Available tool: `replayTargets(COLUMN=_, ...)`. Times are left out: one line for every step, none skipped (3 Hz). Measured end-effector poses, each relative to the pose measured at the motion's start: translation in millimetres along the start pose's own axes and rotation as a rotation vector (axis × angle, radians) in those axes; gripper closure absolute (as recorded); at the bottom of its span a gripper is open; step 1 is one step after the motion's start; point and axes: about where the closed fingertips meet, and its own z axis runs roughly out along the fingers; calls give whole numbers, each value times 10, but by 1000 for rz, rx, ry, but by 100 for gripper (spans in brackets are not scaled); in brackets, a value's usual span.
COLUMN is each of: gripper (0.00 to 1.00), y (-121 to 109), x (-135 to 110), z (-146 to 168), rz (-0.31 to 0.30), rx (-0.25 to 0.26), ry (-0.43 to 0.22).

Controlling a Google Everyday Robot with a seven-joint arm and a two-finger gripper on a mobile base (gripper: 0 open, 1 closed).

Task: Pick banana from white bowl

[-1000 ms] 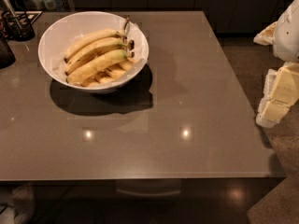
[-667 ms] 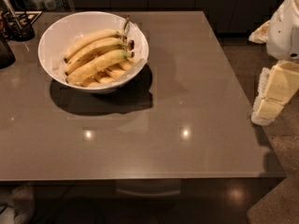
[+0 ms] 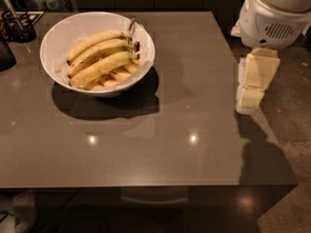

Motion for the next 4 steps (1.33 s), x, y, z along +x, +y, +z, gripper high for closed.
replayTargets(gripper=0, y=-39, x=-43, z=-15, rz=-3, rx=20, ry=-12)
replayTargets(gripper=0, y=-132, x=-161, z=77, rz=14, rx=27, ry=-23)
replayTargets(gripper=0, y=-284, x=-434, z=216, rz=-52, rx=25, ry=-9)
replayTargets(gripper=0, y=-463, x=-808, z=386, rz=-155, rx=14, ry=8)
